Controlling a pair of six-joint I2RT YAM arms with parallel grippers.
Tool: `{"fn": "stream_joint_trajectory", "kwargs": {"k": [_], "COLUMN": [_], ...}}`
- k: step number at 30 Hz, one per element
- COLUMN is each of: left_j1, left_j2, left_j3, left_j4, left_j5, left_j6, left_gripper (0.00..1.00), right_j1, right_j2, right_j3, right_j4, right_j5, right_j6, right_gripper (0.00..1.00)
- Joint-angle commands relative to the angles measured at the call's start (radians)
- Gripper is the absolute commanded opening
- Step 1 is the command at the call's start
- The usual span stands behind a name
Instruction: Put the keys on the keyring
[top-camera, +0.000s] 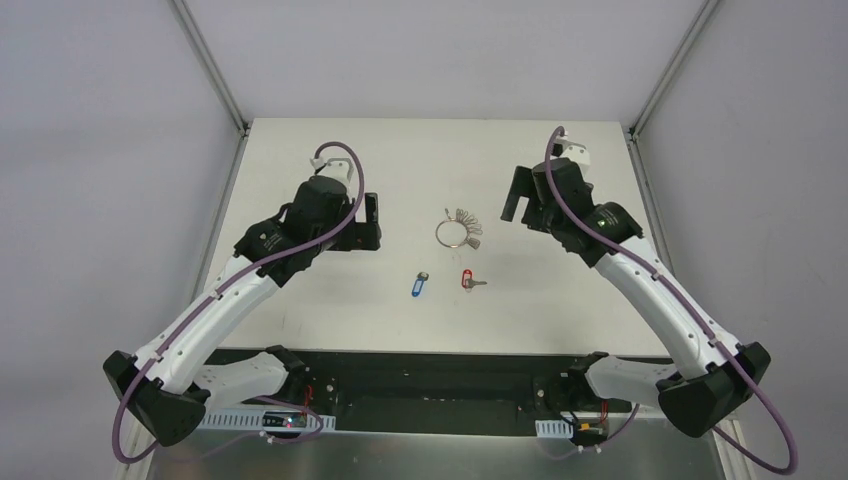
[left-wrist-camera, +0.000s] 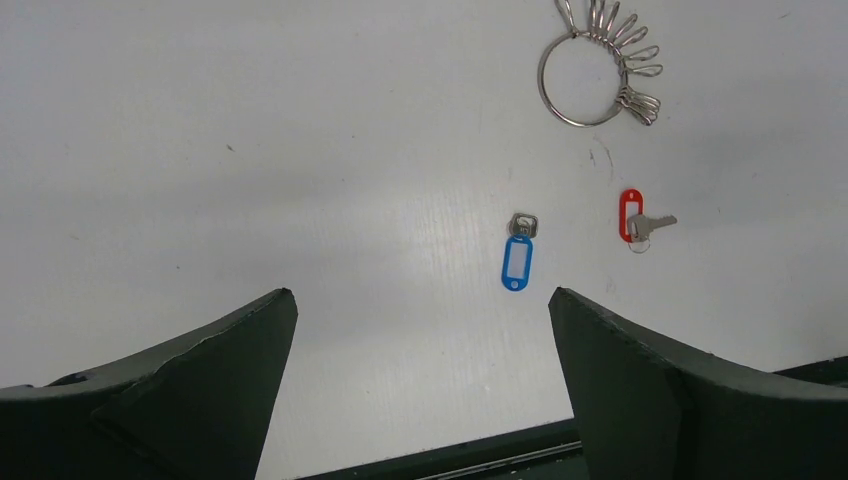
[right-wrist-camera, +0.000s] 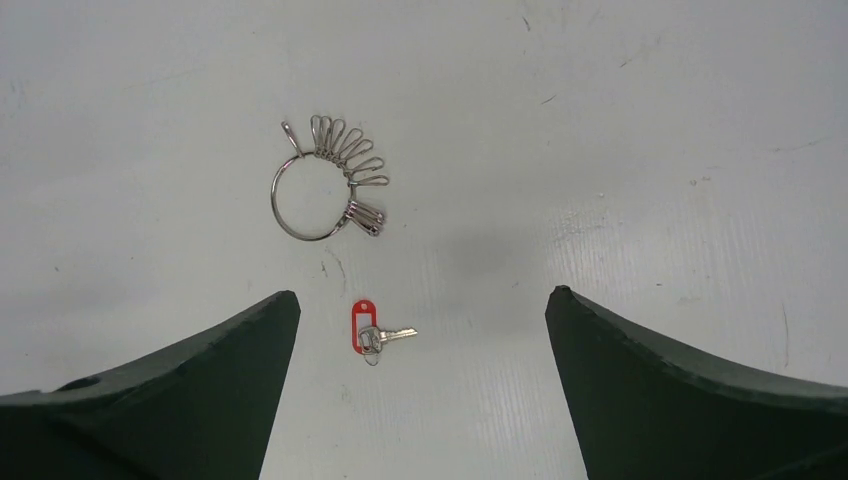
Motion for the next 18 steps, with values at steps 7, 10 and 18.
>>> {"fn": "stream_joint_trajectory", "kwargs": {"k": [7,10,18], "left_j1": [-0.008,-0.008,-0.008], "left_j2": [-0.065,-0.082,-0.156], "left_j3": [-0.044,-0.041,-0.075], "left_j4": [-0.017,-0.023,-0.030], "left_j5": [0.002,0.036,0.074], "left_j6": [-0.130,-0.106,0.018], "left_gripper": [1.00,1.00,1.00], "right_j1": [-0.003,-0.003,-0.003], "right_j2": [-0.024,-0.001,0.013], "right_j3": [0.018,0.015,-0.098], "right_j4": [0.044,0.044,0.185], "right_j5": [-0.142,-0.160,-0.250], "right_j6": [-0.108,-0.143,-0.360], "right_gripper": [0.99,0.99,0.99]}}
